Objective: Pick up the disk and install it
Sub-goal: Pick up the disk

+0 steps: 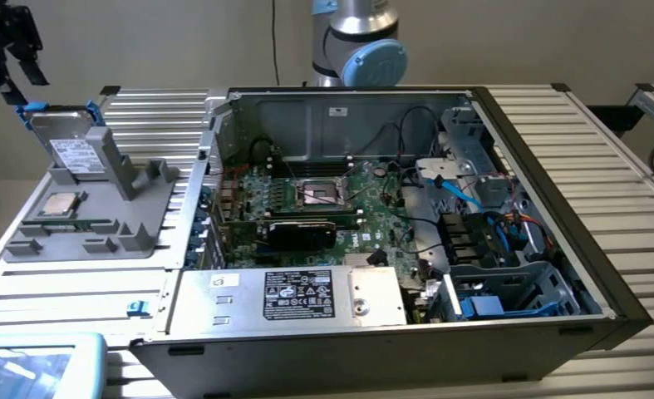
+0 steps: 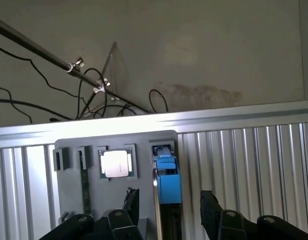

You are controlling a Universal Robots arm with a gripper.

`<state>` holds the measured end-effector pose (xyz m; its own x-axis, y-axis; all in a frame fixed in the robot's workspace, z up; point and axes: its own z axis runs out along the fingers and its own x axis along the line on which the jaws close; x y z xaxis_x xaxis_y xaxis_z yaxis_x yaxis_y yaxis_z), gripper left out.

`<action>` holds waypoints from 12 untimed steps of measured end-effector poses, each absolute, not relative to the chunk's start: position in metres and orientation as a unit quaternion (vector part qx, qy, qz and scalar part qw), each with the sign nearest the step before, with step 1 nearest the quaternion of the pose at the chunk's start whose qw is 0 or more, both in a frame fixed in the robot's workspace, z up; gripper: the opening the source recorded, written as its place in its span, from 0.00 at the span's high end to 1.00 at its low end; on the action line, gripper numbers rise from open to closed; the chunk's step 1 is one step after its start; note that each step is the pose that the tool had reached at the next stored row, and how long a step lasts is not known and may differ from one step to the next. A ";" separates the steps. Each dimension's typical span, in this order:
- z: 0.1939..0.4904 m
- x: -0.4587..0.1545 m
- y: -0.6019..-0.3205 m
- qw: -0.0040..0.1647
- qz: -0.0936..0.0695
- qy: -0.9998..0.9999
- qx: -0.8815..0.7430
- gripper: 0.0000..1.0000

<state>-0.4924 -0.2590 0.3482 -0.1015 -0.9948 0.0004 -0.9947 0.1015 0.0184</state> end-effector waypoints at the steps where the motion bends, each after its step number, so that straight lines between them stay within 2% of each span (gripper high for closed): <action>1: 0.346 -0.492 -0.259 0.006 -0.007 -0.741 0.671 0.40; 12: 0.326 -0.492 -0.259 0.006 -0.007 -0.728 0.685 0.40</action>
<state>-0.4924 -0.2590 0.3262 -0.0610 -0.9981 0.0004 -0.9980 0.0610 0.0183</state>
